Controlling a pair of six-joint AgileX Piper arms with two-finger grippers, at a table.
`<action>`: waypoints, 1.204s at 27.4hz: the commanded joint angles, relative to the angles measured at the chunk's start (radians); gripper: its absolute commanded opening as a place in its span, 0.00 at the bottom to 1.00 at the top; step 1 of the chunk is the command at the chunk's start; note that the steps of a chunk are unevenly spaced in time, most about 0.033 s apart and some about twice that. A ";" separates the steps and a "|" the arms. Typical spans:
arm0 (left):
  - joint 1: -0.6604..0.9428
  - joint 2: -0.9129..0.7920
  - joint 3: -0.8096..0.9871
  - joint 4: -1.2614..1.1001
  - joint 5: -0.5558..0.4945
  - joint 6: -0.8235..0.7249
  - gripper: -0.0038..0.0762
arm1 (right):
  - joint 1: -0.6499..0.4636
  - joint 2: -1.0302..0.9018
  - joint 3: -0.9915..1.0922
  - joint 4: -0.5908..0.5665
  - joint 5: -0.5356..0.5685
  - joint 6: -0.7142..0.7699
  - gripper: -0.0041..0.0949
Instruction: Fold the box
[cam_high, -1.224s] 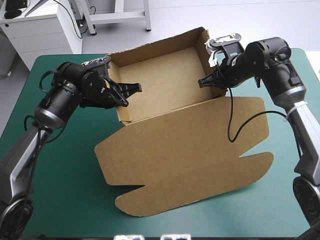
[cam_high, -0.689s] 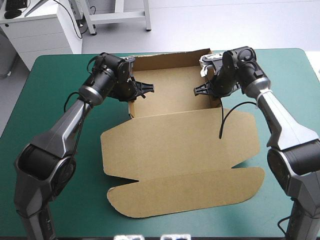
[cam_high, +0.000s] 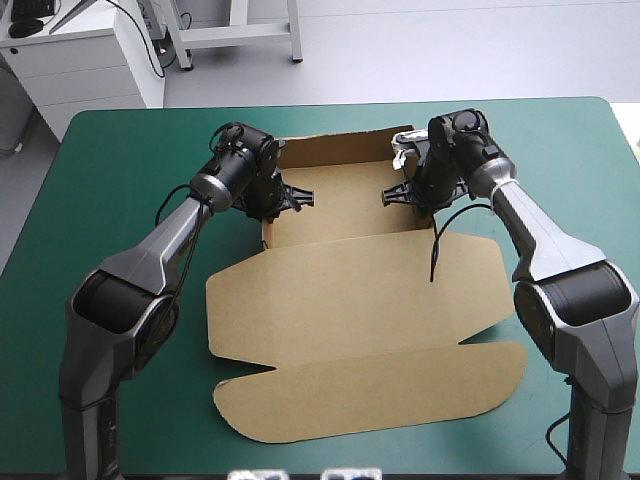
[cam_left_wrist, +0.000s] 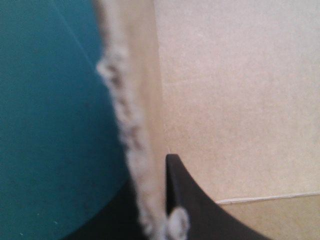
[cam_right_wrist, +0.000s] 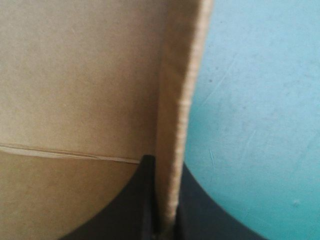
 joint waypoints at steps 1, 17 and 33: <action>-0.008 -0.050 -0.030 0.019 0.047 0.021 0.04 | 0.004 -0.040 -0.026 -0.013 0.016 -0.018 0.07; -0.008 -0.050 -0.175 0.003 0.047 0.028 0.58 | 0.004 -0.040 -0.072 -0.009 -0.017 0.001 0.71; -0.008 -0.157 -0.309 0.031 0.049 0.055 0.22 | 0.004 -0.067 -0.331 -0.018 0.015 0.026 0.71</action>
